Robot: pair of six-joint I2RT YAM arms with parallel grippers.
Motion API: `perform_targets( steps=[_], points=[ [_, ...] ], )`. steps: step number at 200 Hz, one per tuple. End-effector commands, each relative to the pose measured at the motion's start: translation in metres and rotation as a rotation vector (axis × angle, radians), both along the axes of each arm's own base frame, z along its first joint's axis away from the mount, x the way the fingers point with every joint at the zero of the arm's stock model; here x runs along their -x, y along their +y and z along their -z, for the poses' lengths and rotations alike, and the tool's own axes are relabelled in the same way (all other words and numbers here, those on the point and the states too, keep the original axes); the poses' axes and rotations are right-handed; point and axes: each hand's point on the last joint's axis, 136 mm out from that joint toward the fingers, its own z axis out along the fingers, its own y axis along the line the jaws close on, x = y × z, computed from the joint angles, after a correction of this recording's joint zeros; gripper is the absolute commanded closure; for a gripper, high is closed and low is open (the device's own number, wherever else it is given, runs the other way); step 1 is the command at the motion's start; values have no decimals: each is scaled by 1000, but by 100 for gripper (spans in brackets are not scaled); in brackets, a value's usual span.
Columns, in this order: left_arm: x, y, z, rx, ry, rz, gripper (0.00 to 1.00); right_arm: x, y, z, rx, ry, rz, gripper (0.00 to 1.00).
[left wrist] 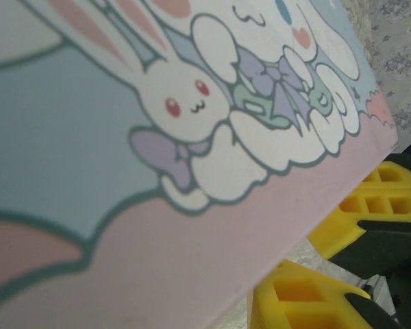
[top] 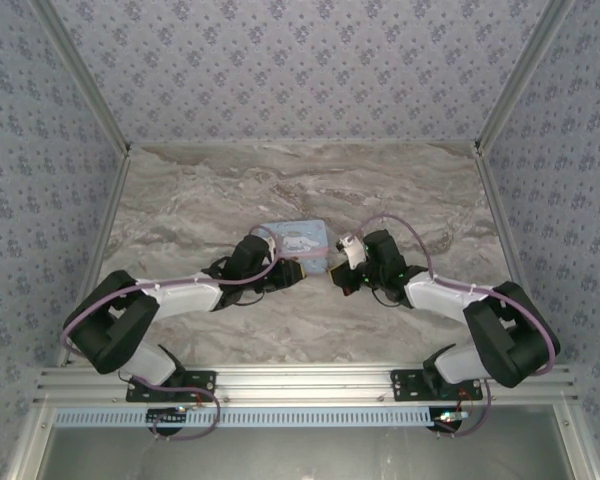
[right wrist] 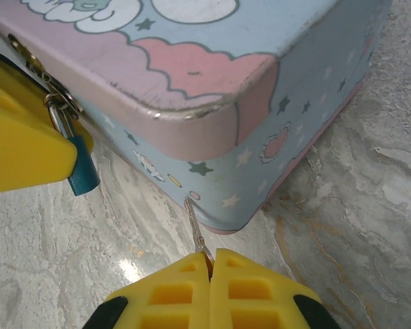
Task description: Unlock a padlock with a key
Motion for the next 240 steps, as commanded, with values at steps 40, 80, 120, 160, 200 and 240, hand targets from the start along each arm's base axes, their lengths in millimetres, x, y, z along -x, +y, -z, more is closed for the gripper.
perform_targets(
  steps=[40, 80, 120, 160, 200, 240],
  points=[
    [-7, -7, -42, 97, -30, -52, 75, 26, 8, 0, 82, -128, -55, 100],
    [-7, -6, -48, 122, -14, -76, 75, 28, 17, -5, 107, -202, -37, 100],
    [-7, -6, -49, 136, 12, -94, 75, 27, 25, -11, 114, -255, -32, 100],
    [-7, -6, -49, 145, 20, -98, 76, 24, 33, -12, 126, -281, -39, 100],
    [-6, -7, -48, 145, 24, -96, 76, 21, 44, -13, 125, -294, -48, 100],
    [-6, -6, -47, 144, 24, -96, 76, 19, 48, -18, 108, -307, -51, 100]
  ],
)
